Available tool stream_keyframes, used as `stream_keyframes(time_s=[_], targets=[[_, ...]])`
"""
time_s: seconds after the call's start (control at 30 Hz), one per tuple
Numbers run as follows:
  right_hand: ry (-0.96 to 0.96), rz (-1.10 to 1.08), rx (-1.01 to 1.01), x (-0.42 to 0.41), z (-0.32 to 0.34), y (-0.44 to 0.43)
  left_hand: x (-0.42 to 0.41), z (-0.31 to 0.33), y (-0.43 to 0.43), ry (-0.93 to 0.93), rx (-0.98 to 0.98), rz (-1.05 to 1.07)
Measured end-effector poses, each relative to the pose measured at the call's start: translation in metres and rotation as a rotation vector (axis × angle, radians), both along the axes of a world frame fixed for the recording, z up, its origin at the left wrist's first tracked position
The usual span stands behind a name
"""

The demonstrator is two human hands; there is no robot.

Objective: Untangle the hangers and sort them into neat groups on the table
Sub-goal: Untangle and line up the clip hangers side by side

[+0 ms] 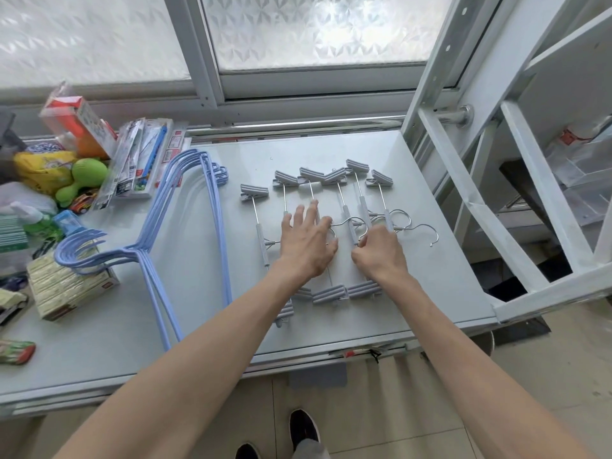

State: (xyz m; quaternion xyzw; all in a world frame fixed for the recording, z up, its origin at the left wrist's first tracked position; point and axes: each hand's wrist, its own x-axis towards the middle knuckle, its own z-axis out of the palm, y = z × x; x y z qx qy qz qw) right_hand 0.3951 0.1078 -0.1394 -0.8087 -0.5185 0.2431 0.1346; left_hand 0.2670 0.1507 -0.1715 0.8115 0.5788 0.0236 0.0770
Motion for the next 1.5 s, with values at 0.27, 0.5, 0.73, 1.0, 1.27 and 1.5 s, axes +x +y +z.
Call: stream_keyframes(time_s=[0.27, 0.5, 0.73, 1.0, 1.27, 1.5], targets=[[0.107, -0.122, 0.209, 0.008, -0.011, -0.005, -0.006, -0.013, 0.002, -0.358, 0.178, 0.037], [0.126, -0.067, 0.287, 0.005, -0.011, -0.006, 0.0, -0.022, 0.008, -0.244, 0.17, 0.077], [0.084, 0.162, 0.182, -0.001, -0.019, -0.008, 0.001, -0.011, 0.002, -0.254, 0.076, 0.068], [-0.043, -0.187, 0.346, 0.029, 0.008, 0.0, 0.007, -0.002, -0.002, -0.037, -0.086, -0.081], [-0.145, 0.042, 0.005, 0.036, 0.006, -0.005, 0.011, 0.002, -0.004, -0.026, -0.116, -0.081], [-0.102, 0.082, -0.066, 0.037, 0.008, -0.009, 0.009, 0.003, -0.007, -0.017, -0.146, -0.088]])
